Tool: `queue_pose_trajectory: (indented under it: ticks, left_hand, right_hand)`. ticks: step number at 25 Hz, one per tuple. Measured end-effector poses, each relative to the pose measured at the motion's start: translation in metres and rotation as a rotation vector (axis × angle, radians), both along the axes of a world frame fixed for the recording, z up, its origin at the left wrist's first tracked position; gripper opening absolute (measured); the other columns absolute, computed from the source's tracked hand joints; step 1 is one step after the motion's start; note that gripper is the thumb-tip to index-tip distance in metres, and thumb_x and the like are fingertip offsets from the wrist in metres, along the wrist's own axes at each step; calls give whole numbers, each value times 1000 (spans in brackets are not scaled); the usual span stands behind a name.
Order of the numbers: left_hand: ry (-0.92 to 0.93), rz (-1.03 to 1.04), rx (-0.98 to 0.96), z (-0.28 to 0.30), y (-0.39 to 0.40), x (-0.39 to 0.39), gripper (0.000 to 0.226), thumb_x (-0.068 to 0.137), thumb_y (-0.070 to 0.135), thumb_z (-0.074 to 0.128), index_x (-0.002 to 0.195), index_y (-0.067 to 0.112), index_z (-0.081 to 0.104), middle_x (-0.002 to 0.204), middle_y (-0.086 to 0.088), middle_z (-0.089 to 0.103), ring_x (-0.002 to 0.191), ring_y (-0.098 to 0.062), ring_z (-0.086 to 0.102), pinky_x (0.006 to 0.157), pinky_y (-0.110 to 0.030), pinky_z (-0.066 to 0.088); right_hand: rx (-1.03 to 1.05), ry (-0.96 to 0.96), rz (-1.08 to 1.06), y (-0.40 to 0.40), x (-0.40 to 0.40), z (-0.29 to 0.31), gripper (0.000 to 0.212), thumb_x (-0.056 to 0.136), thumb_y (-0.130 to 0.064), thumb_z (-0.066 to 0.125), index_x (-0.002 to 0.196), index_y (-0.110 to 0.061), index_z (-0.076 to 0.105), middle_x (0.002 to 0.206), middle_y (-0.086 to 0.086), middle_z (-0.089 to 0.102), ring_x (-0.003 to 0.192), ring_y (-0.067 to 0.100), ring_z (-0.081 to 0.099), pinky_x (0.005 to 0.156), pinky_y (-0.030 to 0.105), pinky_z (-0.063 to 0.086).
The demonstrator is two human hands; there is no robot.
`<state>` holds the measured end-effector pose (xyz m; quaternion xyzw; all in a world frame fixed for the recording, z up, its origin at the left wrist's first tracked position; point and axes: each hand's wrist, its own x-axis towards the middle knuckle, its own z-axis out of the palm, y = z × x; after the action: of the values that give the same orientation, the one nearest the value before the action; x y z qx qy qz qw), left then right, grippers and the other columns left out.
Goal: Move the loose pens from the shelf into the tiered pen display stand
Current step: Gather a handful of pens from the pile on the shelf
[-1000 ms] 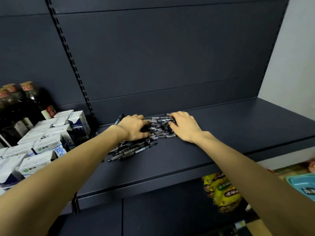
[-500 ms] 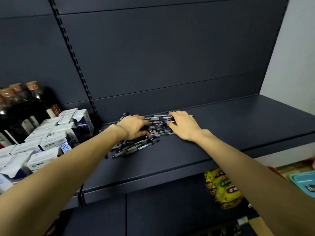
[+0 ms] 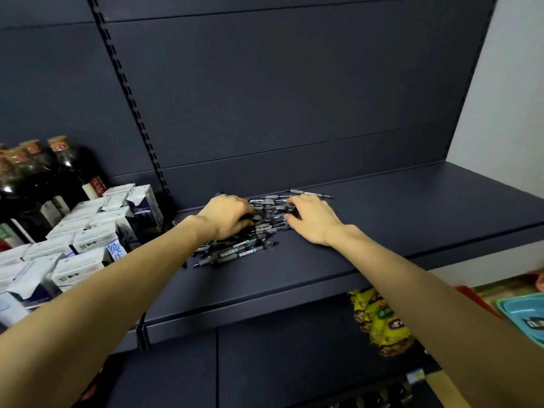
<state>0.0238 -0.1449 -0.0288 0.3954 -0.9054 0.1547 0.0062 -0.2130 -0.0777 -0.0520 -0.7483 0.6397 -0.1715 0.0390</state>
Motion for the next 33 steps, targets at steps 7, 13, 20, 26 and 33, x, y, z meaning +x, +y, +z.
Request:
queue_pose_trajectory:
  ticks: [7,13,20,26,33]
  left_hand:
    - [452,42,28,7,8,-8,23,96,42,67,106,25,78,98,-3,78,96,-29,69,73,-30,43]
    - [837,-86,38,38,22,-13,19,97,36,67,98,18,74,78,4,71,73,-19,63,73,-37,51]
    - [369,-59,32,27,43,-5,31,108,46,37,113,17,45,84,-4,62,77,-35,57,67,-40,43]
    - [184,93,93,0,48,14,45,102,59,46,94,15,46,99,-11,68,95,-37,62,70,-38,36]
    - [40,25,45,-22,64,15,56,94,75,41,93,20,44,111,-7,63,100,-35,64,80,-42,50]
  right_hand:
    - [12,23,-3,3,-1,-3,50,105,-41,48,149,-16,46,145,6,53,137,28,44,109,46,36]
    - [8,28,6,5,4,-4,49,104,-40,49,147,-16,48,143,6,55,135,28,44,108,45,36]
    - [33,63,-9,4,8,-7,51,103,-39,51,148,-15,46,146,7,52,136,30,43,109,46,36]
    - [13,68,-23,7,5,-10,53,103,-39,50,150,-16,44,147,8,50,138,30,42,109,46,36]
    - [-19,28,-110,11,-9,-11,51,102,-36,53,148,-14,45,148,9,48,140,31,39,112,45,34]
